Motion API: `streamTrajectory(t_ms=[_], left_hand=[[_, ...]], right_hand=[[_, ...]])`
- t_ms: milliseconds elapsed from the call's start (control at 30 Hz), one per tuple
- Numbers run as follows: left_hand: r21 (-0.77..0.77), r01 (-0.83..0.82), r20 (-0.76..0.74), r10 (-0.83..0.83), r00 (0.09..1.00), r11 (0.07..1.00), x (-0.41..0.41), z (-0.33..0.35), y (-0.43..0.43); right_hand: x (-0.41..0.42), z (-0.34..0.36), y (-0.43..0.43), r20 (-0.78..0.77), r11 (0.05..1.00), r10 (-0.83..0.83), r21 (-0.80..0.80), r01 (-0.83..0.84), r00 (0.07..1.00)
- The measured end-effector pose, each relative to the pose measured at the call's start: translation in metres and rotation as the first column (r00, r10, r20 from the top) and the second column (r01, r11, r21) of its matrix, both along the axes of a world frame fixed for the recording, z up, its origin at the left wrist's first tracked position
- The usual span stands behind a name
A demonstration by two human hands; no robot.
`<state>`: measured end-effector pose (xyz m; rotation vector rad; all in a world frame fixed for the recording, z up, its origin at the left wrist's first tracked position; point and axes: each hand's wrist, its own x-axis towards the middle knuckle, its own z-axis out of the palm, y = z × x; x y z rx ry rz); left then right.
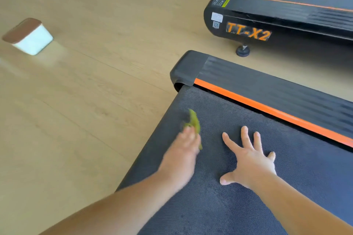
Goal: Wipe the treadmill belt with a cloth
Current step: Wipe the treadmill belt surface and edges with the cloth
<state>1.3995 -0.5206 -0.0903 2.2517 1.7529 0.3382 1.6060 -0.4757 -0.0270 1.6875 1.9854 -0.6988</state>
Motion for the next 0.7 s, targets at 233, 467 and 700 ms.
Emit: streamTrajectory(t_ms=[233, 467, 700], left_hand=[[0.014, -0.178, -0.036, 0.178, 0.983, 0.984, -0.058, -0.008, 0.042], [-0.053, 0.264, -0.02, -0.265, 0.964, 0.963, -0.028, 0.003, -0.034], [-0.07, -0.408, 0.095, 0.413, 0.906, 0.91, -0.055, -0.006, -0.002]], right_hand=[[0.003, -0.001, 0.0, 0.002, 1.0, -0.002, -0.002, 0.002, 1.0], [0.004, -0.004, -0.004, -0.015, 1.0, 0.0, 0.031, 0.0, 1.0], [0.003, -0.003, -0.002, -0.025, 1.0, 0.0, 0.012, 0.001, 1.0]])
